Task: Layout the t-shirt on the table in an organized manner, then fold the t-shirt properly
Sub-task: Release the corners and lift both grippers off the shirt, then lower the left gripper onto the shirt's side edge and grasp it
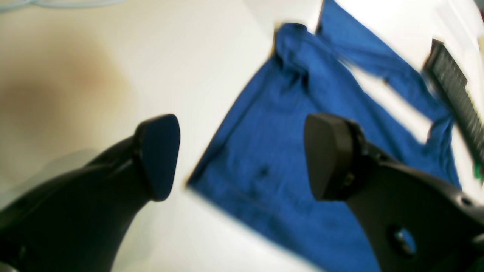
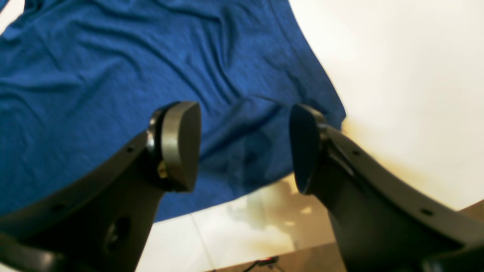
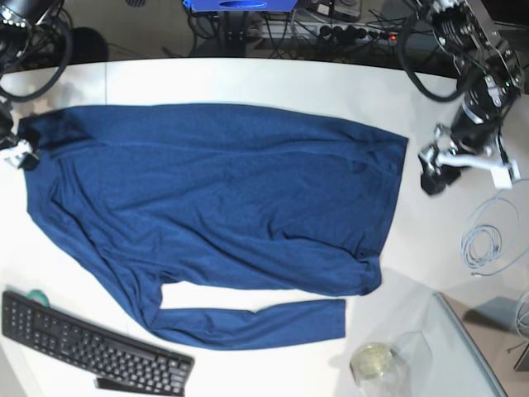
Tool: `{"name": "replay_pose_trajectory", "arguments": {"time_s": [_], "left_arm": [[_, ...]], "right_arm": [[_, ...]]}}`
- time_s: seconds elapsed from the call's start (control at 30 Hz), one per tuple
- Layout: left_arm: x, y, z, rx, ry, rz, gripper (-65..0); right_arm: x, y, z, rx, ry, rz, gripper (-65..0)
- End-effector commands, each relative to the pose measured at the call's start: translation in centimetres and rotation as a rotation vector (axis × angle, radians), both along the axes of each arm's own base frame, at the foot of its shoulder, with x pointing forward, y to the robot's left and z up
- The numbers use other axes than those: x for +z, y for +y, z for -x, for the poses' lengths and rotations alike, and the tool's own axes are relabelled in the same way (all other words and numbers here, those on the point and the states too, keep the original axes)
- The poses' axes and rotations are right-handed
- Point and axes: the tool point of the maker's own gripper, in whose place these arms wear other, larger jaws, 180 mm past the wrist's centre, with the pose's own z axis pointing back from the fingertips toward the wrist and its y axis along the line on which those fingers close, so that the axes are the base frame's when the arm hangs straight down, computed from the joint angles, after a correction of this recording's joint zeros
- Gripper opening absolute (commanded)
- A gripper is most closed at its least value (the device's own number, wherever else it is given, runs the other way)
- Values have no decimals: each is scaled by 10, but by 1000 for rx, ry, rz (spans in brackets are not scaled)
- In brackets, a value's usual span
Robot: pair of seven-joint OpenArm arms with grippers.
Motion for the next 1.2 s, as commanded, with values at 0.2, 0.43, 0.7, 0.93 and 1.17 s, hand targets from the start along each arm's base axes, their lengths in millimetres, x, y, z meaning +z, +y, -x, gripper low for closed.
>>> {"name": "replay_pose_trajectory", "arguments": {"time_s": [0.2,0.43,0.7,0.93,1.17], "left_arm": [[-34,4,29,27,93,41,-410],[-57,-17,25,36,102,106,-650],[-87,-55,21,-25,131,161,-650],[-94,-57,18,-18,139,181,-650],[-87,-57,2,-21,108,178,-650]], "right_arm": [[7,2,-3,29,-77,31,-300],[6,7,-2,57,-81,30,-302],[6,7,-2,58,-79,29,-302],[6,7,-2,58,-78,30,-302],[6,7,-2,58,-78,30,-302]]}}
